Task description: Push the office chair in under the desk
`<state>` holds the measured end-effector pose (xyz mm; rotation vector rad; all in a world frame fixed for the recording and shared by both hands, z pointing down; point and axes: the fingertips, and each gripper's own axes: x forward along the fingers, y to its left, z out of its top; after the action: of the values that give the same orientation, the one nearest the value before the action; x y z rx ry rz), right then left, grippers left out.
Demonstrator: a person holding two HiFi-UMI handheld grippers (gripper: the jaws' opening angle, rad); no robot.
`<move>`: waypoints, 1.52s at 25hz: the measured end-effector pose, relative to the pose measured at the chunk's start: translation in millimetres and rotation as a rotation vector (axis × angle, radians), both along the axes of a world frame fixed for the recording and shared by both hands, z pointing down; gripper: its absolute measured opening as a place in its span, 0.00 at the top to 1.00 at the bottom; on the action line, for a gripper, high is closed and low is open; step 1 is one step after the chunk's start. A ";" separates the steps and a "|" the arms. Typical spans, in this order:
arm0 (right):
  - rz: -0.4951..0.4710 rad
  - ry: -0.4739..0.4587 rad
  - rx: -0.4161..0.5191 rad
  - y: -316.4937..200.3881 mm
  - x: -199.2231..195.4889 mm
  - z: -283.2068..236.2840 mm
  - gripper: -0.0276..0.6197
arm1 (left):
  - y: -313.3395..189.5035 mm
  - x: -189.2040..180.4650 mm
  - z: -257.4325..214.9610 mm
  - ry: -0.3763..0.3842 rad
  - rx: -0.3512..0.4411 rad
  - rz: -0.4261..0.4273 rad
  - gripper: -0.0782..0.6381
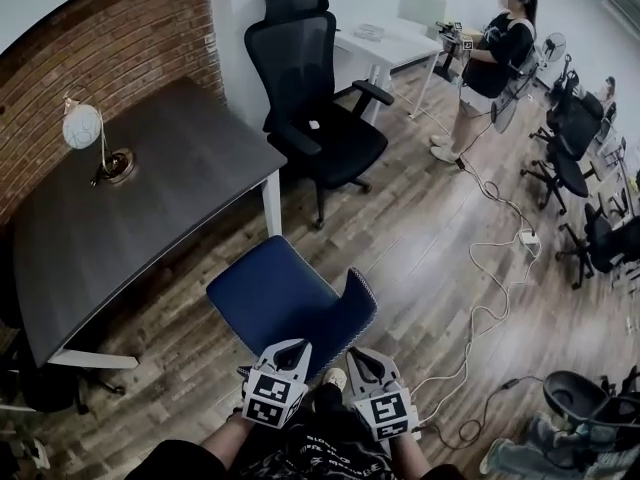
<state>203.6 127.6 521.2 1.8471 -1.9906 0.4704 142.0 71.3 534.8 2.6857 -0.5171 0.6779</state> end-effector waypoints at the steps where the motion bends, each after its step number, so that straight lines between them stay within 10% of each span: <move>1: -0.026 0.001 -0.006 -2.5 5.5 0.9 0.95 | -3.3 4.1 0.5 -0.004 0.003 -0.009 0.88; 19: -0.482 0.000 -0.055 -52.2 16.0 8.0 0.95 | -28.7 4.6 11.4 -0.060 -0.062 -0.246 0.88; 28: -0.798 0.113 -0.130 -46.1 -2.1 14.1 0.94 | -2.7 -7.3 10.1 -0.176 -0.021 -0.170 0.85; 38: -1.274 0.357 -0.315 -8.8 -16.5 47.1 0.69 | 40.6 -4.6 33.1 -0.348 -0.036 0.055 0.62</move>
<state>187.0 118.8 568.3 0.2302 -2.1723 0.0303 137.4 111.9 568.0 2.5654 -0.5103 1.1694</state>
